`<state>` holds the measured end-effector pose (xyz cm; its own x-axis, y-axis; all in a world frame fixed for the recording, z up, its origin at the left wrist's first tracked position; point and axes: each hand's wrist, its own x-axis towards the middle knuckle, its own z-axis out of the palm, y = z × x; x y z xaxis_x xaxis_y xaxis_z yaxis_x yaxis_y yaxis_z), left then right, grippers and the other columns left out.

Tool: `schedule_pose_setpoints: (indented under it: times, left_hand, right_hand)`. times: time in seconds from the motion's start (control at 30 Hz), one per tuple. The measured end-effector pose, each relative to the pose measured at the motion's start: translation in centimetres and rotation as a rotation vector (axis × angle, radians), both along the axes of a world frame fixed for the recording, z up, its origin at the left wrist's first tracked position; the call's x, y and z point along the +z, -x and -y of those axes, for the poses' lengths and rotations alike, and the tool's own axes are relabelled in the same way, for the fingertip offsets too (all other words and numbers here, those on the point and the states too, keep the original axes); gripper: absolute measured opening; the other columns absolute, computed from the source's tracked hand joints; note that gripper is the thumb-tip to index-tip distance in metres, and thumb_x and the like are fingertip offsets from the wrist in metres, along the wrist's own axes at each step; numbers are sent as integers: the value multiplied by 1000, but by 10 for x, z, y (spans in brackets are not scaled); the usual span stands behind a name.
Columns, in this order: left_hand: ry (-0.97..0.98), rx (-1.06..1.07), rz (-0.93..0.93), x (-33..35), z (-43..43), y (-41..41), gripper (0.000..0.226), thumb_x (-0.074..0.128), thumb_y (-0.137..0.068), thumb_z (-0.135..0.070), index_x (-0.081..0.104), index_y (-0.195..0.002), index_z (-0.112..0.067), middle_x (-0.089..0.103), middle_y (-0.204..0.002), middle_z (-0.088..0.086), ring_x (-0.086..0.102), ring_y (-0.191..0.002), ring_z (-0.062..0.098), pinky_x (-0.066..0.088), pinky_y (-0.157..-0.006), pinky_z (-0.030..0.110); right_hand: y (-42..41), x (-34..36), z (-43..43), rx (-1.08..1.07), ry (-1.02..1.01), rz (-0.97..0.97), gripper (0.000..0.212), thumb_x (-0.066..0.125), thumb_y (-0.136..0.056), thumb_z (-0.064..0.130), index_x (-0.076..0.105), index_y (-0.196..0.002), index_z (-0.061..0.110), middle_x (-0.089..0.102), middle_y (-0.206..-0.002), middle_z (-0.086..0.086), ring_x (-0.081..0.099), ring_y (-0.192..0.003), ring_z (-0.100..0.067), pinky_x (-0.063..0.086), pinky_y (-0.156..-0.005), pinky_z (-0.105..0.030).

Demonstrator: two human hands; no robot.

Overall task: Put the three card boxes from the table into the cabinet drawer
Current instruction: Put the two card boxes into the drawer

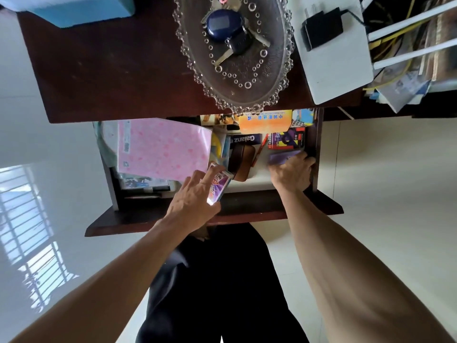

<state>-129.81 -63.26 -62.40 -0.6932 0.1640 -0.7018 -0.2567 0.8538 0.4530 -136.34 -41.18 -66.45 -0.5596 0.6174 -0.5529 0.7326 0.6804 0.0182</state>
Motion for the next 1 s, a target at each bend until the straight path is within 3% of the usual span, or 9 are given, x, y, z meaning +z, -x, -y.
schedule_pose_setpoints:
  times: [0.1,0.33,0.47,0.57,0.63,0.7,0.77,0.87,1.0]
  left_hand:
    - [-10,-2,6,-3,-2,5,97,77,-72,-27,16,-145,-44,50,-128,4,54,-113,23,52,-92,36]
    - [-4,-5,40,-6,-7,16,98,77,-74,-28,14,-147,-45,46,-132,5,50,-118,24,53,-92,39]
    - [-2,-40,43,2,-8,19,95,74,-76,-31,13,-148,-50,40,-141,1,45,-122,24,52,-94,40]
    - [5,-63,49,13,-10,22,103,74,-77,-30,4,-150,-50,41,-142,1,44,-120,23,50,-92,37]
    - [7,-65,63,21,-12,24,112,74,-76,-24,-7,-151,-46,44,-139,1,43,-114,22,48,-91,35]
    - [-4,-33,76,30,-14,27,116,73,-75,-19,-11,-152,-42,48,-135,0,41,-112,20,47,-94,35]
    - [-20,-21,84,36,-16,28,115,71,-74,-17,-11,-152,-40,48,-137,-3,39,-115,20,47,-100,36]
    - [-47,-26,89,41,-19,29,112,70,-73,-18,-7,-151,-40,47,-141,-3,35,-122,20,46,-103,37]
    - [-31,-59,78,39,-23,26,112,69,-76,-22,-14,-148,-40,49,-140,-3,32,-125,20,45,-104,38]
  right_hand:
    - [0,-7,-2,-3,18,-71,60,64,-92,42,41,-137,8,66,-121,-14,67,-100,-31,51,-74,-36]
    - [3,-14,-4,53,71,-116,63,71,-92,31,35,-140,10,70,-122,-10,69,-107,-31,54,-83,-41]
    - [4,0,1,-59,200,-170,71,81,-83,33,42,-135,5,65,-128,-15,65,-111,-33,43,-76,-31]
    - [5,29,19,-7,392,-257,49,76,-87,33,56,-124,8,71,-111,-12,67,-83,-13,52,-69,-22]
    - [2,52,31,78,601,-162,44,72,-91,37,60,-124,12,73,-105,-4,62,-77,5,49,-65,-9]
    - [-2,74,43,124,806,93,60,69,-88,51,54,-138,23,67,-106,12,63,-91,1,48,-74,-14]
    - [-7,89,51,151,881,255,76,70,-82,55,43,-149,31,60,-116,17,61,-107,-6,49,-88,-21]
    - [-11,96,61,225,818,270,84,72,-75,45,39,-151,29,61,-134,3,61,-120,-19,52,-102,-38]
    - [-15,95,65,245,646,208,80,79,-67,41,50,-139,21,67,-119,-8,65,-109,-30,56,-91,-46]
